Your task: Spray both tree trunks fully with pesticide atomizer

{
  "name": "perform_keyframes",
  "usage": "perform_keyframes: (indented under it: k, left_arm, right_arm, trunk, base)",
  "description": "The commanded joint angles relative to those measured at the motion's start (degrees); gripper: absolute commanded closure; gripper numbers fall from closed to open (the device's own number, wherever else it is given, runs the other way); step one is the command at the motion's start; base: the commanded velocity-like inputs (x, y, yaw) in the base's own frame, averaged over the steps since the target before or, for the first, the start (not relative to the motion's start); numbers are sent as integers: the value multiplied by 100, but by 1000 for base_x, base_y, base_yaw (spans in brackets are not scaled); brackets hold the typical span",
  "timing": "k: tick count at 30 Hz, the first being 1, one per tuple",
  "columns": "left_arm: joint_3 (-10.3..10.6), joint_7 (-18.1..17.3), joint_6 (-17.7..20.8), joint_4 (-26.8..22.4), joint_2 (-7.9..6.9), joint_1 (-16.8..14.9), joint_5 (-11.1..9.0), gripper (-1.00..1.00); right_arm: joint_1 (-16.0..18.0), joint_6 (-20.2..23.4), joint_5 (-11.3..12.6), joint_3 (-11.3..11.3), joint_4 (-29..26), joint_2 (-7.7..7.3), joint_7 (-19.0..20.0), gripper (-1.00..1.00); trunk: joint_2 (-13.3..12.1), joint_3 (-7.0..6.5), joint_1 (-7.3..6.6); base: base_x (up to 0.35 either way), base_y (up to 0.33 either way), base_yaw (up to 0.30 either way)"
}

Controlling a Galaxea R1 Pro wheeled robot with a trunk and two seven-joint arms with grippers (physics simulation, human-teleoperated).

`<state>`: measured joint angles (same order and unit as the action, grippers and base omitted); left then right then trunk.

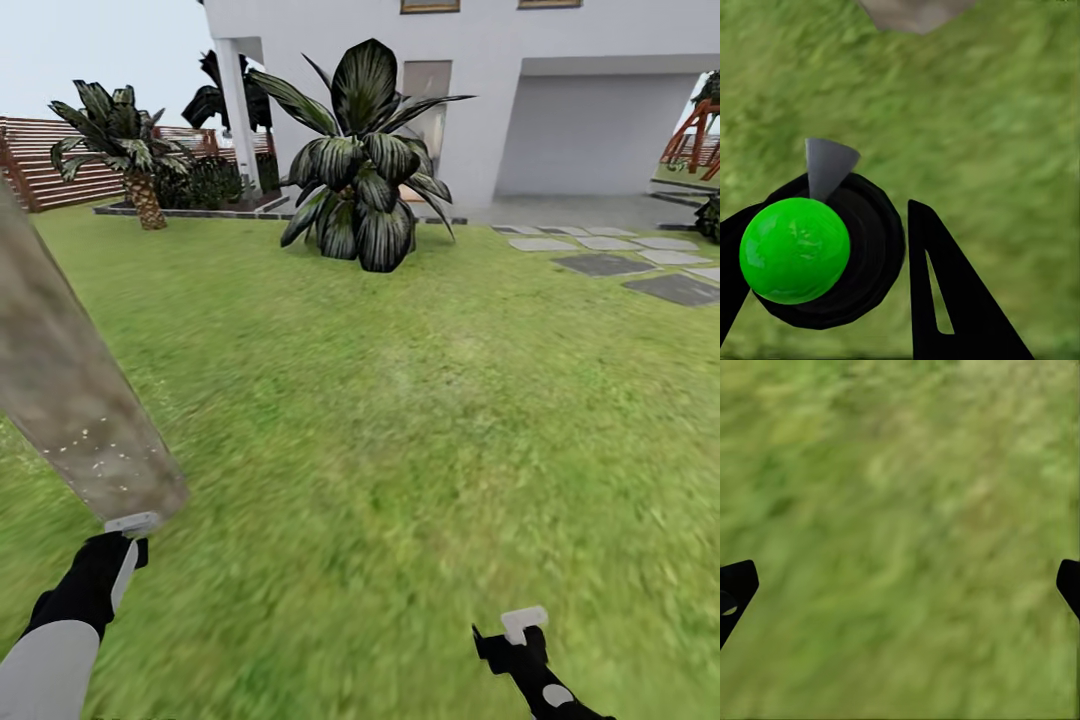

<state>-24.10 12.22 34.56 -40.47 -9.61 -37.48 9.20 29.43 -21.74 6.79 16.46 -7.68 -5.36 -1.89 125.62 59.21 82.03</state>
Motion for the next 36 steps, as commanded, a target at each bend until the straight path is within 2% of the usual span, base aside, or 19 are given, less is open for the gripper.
perform_keyframes:
  k: [1,15,20,36]
  left_arm:
    - [-14,-19,33,-25,-7,-5,56,100]
    - [-16,72,3,-50,-70,-5,50,100]
    - [-13,114,-37,-10,-39,-5,39,100]
    - [-10,114,-100,-57,-19,-5,30,100]
  right_arm:
    - [1,-14,59,51,-3,-3,-13,-100]
    - [1,-14,57,51,4,-1,-13,-100]
    - [1,-14,56,51,4,-1,-13,-100]
    - [1,-14,55,51,4,-1,-13,-100]
  trunk:
    - [2,5,0]
    - [2,5,0]
    - [2,5,0]
    - [2,5,0]
  base:
    - [133,-264,266]
    - [217,-205,277]
    - [219,-204,264]
    - [217,-201,11]
